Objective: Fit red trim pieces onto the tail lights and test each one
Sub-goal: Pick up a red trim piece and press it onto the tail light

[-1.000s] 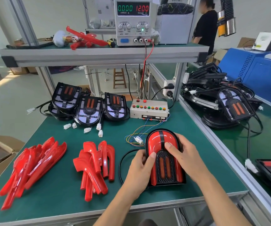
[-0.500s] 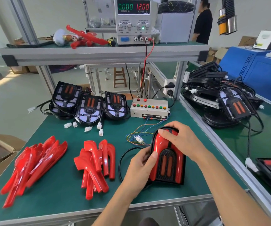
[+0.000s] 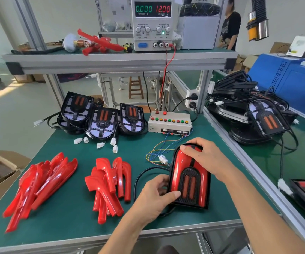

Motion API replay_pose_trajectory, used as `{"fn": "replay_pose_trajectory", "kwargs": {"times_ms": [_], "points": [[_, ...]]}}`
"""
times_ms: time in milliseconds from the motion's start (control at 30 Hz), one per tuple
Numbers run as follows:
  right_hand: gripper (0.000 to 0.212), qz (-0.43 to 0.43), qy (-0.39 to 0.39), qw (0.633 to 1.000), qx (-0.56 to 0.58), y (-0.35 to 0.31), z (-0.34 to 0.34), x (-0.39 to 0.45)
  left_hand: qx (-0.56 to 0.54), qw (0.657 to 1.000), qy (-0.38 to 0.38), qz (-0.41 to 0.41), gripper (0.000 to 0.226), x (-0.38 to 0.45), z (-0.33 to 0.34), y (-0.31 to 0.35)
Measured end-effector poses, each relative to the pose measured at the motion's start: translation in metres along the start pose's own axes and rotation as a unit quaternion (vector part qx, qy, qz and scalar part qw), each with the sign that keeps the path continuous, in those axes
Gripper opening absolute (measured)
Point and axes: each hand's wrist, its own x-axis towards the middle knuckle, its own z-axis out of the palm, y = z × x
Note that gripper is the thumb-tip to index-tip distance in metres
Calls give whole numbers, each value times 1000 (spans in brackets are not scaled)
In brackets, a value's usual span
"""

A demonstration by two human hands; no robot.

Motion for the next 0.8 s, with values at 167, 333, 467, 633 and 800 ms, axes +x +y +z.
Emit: {"fn": "replay_pose_trajectory", "kwargs": {"times_ms": [167, 333, 467, 633, 800], "points": [[38, 25, -26, 999, -22, -7, -4, 5, -14, 1000, -4, -12, 35, -1, -1, 2], [37, 42, -12, 998, -55, -8, -3, 10, -29, 999, 3, -19, 37, -1, 0, 3], [35, 18, -11, 996, -89, -10, -1, 4, -22, 1000, 12, -19, 37, -3, 0, 3], [37, 20, -20, 995, -94, -14, 0, 5, -7, 1000, 0, -25, 37, -3, -2, 2], [50, 25, -22, 996, -88, -17, 2, 6, -9, 1000, 3, -22, 39, -2, -1, 2]]}}
